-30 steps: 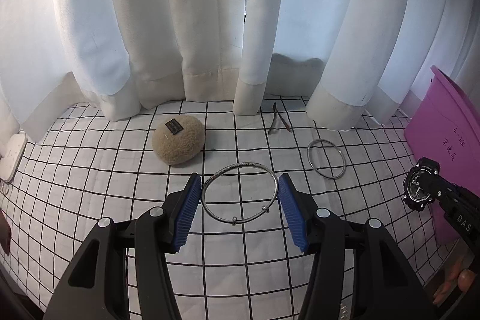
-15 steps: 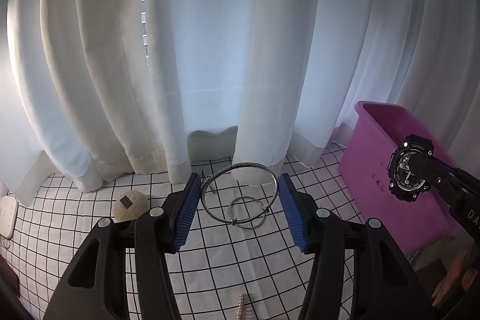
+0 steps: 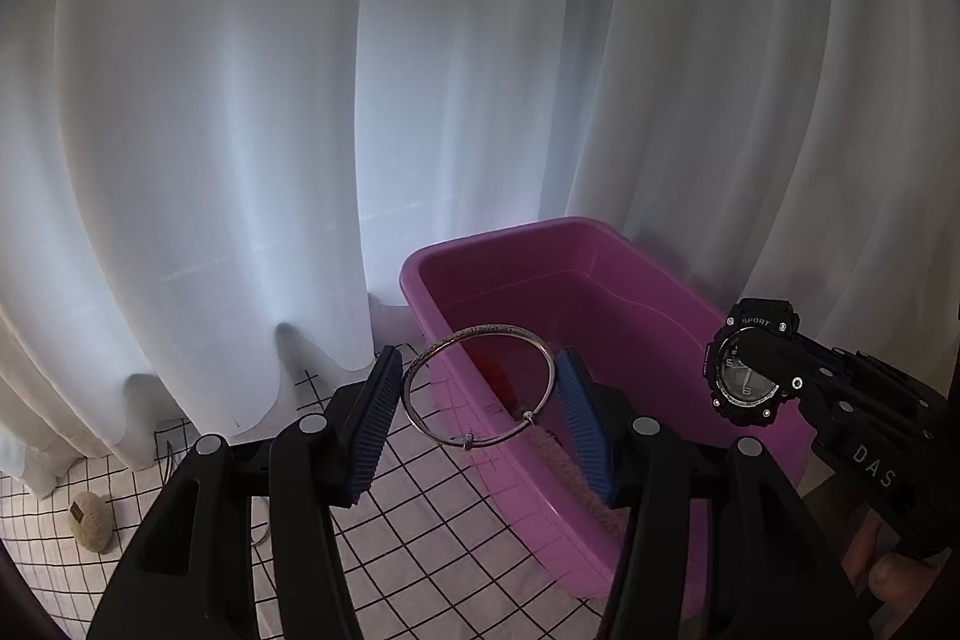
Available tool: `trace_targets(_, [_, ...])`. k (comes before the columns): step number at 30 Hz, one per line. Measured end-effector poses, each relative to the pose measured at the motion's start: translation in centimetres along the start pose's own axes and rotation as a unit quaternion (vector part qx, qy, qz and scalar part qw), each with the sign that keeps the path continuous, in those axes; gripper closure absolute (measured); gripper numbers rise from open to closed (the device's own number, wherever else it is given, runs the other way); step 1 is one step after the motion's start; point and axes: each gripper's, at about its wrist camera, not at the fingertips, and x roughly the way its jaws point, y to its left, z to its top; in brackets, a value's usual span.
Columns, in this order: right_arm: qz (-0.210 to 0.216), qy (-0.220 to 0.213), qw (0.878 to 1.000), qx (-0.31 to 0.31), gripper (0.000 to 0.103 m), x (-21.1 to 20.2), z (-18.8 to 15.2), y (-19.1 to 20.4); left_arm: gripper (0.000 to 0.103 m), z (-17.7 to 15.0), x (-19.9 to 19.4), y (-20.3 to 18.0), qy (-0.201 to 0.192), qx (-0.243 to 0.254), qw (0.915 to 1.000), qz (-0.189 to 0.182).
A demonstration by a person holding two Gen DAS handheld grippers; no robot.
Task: Organize jewelry
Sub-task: 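Carry the bangle with the left tool into the pink bin while the right tool releases the watch there, then withdraw both open tools from the bin back over the table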
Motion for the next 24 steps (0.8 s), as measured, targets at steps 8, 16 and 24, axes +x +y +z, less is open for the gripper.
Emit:
trace_targets(8, [-0.004, 0.06, 0.998, 0.031, 0.083, 4.2, -0.9, -5.4, 0.051, -0.3, 7.4, -5.3, 0.074, 0.019, 0.997, -0.007])
trace_targets(16, [0.02, 0.095, 0.995, 0.024, 0.082, 7.0, -1.6, -6.4, 0.05, -1.5, 10.3, -5.7, 0.118, 0.0, 0.9927, 0.026])
trace_targets(24, [0.017, 0.08, 0.996, 0.023, 0.05, 6.6, -1.2, -7.2, 0.019, -1.5, 10.4, -4.4, 0.1, -0.026, 0.9931, 0.056])
